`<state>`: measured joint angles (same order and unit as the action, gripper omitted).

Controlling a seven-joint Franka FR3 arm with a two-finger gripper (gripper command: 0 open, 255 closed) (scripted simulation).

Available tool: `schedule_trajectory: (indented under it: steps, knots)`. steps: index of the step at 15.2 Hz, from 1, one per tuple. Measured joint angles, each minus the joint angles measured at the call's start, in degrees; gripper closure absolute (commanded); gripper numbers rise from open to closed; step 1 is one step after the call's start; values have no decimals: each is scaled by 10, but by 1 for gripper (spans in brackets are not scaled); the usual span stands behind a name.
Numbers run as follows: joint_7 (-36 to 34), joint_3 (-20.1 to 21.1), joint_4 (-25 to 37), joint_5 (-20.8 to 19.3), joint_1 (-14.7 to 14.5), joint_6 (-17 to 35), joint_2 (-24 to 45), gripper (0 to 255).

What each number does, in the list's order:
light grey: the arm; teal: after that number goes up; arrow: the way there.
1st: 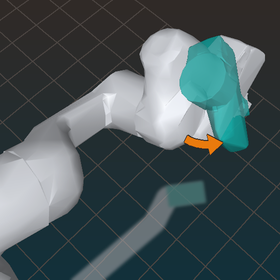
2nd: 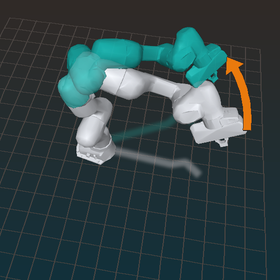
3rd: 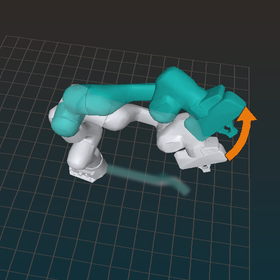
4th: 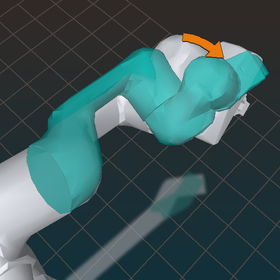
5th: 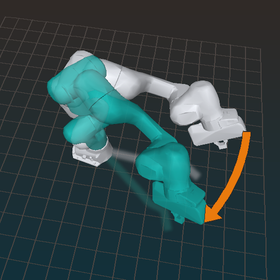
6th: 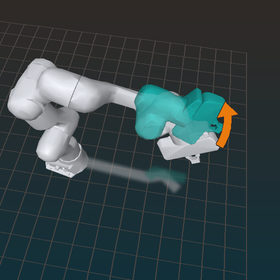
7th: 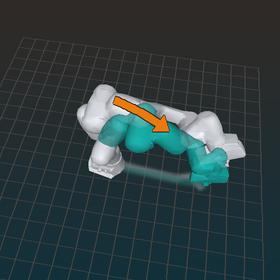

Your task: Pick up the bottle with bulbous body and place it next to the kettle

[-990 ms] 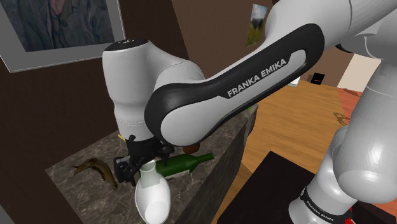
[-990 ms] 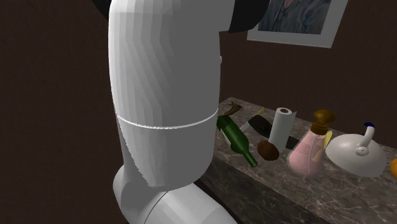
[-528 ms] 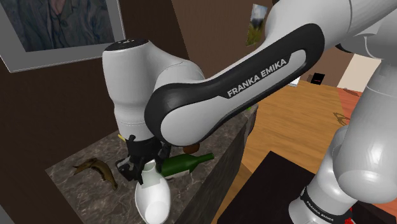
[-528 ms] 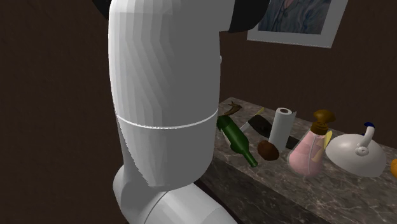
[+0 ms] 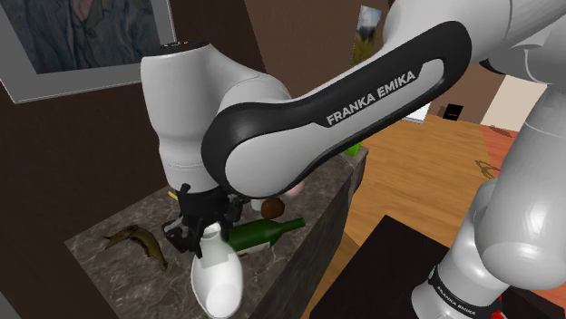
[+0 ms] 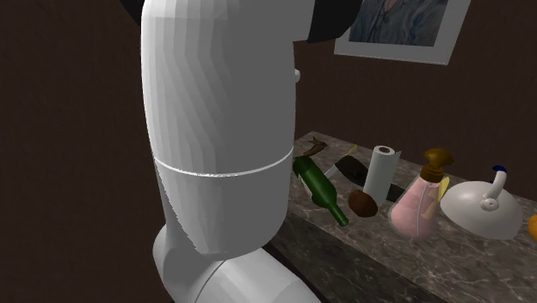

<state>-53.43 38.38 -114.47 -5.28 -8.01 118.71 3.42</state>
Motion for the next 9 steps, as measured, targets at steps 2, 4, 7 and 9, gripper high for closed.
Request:
schedule_trajectory:
  steps: [2,4,7,9]
  knots:
    - [4,0,10,5,1,-15,-7,255]
    - [10,-1,18,11,2,-28,-13,255]
    - [15,-1,36,16,4,-51,-20,255]
    - [16,-1,49,18,4,-66,-23,255]
